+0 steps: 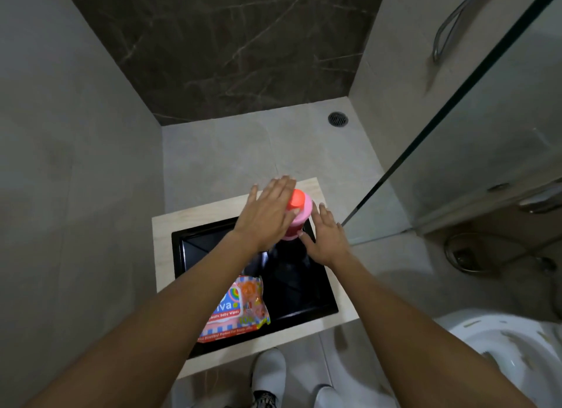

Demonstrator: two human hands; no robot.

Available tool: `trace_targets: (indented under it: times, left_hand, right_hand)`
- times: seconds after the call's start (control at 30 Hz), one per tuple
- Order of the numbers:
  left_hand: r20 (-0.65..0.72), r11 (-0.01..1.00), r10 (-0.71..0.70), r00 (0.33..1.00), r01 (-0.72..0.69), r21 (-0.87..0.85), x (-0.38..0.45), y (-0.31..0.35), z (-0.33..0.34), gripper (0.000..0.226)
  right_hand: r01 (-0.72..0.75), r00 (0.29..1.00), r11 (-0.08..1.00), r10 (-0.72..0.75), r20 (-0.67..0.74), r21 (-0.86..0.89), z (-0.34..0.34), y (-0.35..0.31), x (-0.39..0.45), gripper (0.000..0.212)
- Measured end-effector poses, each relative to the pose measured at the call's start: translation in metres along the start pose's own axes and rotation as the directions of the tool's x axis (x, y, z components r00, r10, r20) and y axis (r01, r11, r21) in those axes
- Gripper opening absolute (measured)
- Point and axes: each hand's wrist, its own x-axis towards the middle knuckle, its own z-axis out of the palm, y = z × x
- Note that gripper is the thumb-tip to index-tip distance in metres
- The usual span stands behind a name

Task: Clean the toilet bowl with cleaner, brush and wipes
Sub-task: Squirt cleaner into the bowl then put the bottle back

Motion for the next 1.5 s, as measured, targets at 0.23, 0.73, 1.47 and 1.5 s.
trace_targets:
  times: [0.23, 0.73, 1.47, 1.5]
  left_hand:
    - [-0.056, 0.987, 0.156, 0.986, -0.152, 0.06, 0.009, -0.016, 0.009, 0.052]
    - [-0.268, 0.967, -0.15, 0.952, 0.085, -0.239, -0.011, -0.091, 0.016, 0.038]
    - [-0.101, 0.947, 0.27, 0.958, -0.283, -0.152, -0.013, 0.069, -0.008, 0.064]
    - [-0.083, 0.935, 0.309, 0.947, -0.319, -0.156, -0.012, 0.083, -0.007, 0.066]
  right_hand:
    - [0.008, 0.999, 0.995, -0.003, -0.05, 0.104, 0.025, -0.006, 0.019, 0.086]
    - [0.165, 0.911, 0.858, 0.057, -0.408, 0.487, 0.07, -0.079, 0.062, 0.059]
    - [0.035, 0.856, 0.82, 0.27, -0.441, 0.571, 0.01, 0.039, -0.126, 0.084]
    - [0.019, 0.846, 0.818, 0.293, -0.445, 0.575, 0.007, 0.05, -0.138, 0.087]
